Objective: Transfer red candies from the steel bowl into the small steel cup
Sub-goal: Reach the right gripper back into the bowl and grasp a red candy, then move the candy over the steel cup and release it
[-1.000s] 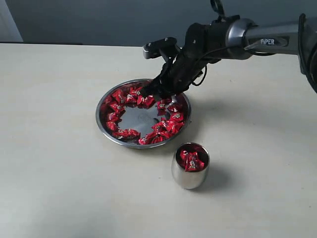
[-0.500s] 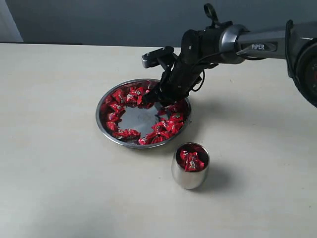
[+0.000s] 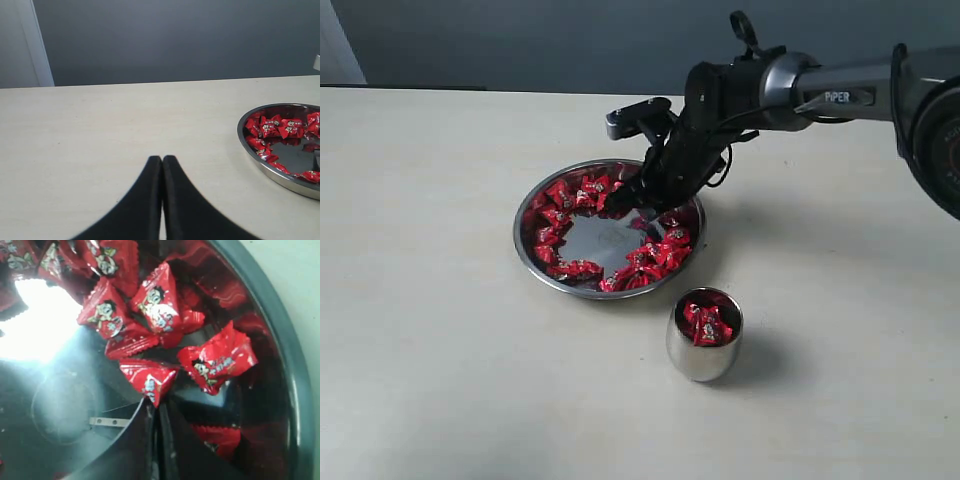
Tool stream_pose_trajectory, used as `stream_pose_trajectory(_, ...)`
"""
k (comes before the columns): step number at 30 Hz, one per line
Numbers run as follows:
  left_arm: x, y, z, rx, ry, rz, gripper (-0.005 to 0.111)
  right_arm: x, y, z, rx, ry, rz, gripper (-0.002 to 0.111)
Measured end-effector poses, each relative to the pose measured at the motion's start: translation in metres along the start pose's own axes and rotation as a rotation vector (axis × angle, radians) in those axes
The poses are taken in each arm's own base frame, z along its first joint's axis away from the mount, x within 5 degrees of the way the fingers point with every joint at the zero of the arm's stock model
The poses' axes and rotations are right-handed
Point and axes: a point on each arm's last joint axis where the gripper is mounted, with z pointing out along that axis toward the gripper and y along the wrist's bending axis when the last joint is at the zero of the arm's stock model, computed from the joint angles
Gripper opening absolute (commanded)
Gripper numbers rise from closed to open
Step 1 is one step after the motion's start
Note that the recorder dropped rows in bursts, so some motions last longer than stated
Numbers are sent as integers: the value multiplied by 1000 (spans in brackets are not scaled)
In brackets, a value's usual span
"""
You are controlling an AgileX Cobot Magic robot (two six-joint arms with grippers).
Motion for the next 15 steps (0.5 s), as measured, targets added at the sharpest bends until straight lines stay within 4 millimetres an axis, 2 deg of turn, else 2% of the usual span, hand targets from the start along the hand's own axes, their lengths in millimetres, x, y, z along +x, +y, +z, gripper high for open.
stream_pose_trajectory(3,0,0,0,0,0,0,0,-4,3,-17,-8,-11,-3,0)
stream_pose_trajectory(8,0,0,0,0,0,0,0,-8,13,-57,-49,7,-5,0)
stream_pose_trajectory(12,0,0,0,0,0,0,0,-5,26,-98,-105,25,-38,0)
stream_pose_trajectory(15,0,0,0,0,0,0,0,7,37,-125,-123,0,-56,0)
